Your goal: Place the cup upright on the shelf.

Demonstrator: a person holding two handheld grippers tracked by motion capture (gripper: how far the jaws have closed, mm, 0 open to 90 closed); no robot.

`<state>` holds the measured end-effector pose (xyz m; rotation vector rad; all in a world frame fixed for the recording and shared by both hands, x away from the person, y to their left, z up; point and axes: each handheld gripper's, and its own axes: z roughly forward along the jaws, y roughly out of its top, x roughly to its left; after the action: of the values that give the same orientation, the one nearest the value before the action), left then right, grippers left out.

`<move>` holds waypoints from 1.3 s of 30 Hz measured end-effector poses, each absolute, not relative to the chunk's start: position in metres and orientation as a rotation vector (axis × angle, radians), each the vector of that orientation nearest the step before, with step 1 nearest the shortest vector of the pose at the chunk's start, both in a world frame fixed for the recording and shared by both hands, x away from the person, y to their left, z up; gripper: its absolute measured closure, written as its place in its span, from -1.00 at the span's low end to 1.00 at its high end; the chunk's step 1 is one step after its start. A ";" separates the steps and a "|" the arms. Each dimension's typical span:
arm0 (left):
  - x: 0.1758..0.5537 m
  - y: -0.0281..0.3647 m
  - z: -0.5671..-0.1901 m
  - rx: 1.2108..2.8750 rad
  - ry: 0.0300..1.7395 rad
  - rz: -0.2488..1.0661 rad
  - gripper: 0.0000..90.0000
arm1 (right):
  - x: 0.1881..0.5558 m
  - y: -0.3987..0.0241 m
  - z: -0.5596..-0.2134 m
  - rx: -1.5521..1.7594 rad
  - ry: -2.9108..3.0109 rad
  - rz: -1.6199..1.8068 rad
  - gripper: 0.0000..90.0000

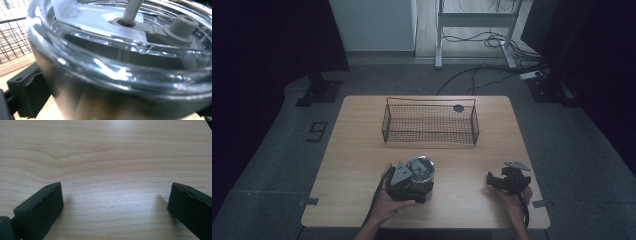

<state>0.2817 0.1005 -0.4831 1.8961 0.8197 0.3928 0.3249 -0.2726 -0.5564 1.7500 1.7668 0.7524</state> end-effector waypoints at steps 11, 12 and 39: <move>0.280 0.096 -0.484 1.882 0.825 0.460 -0.95 | 0.325 -0.273 -0.556 1.748 1.767 0.753 -1.00; 0.280 0.096 -0.484 1.882 0.825 0.460 -0.95 | 0.325 -0.273 -0.556 1.748 1.767 0.753 -1.00; 0.276 0.107 -0.478 1.877 0.761 0.462 -0.92 | 0.325 -0.273 -0.556 1.748 1.767 0.754 -1.00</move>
<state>0.2761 0.1066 -0.4775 1.8765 0.7611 0.4618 0.3249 -0.2728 -0.5564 1.7481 1.7675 0.7538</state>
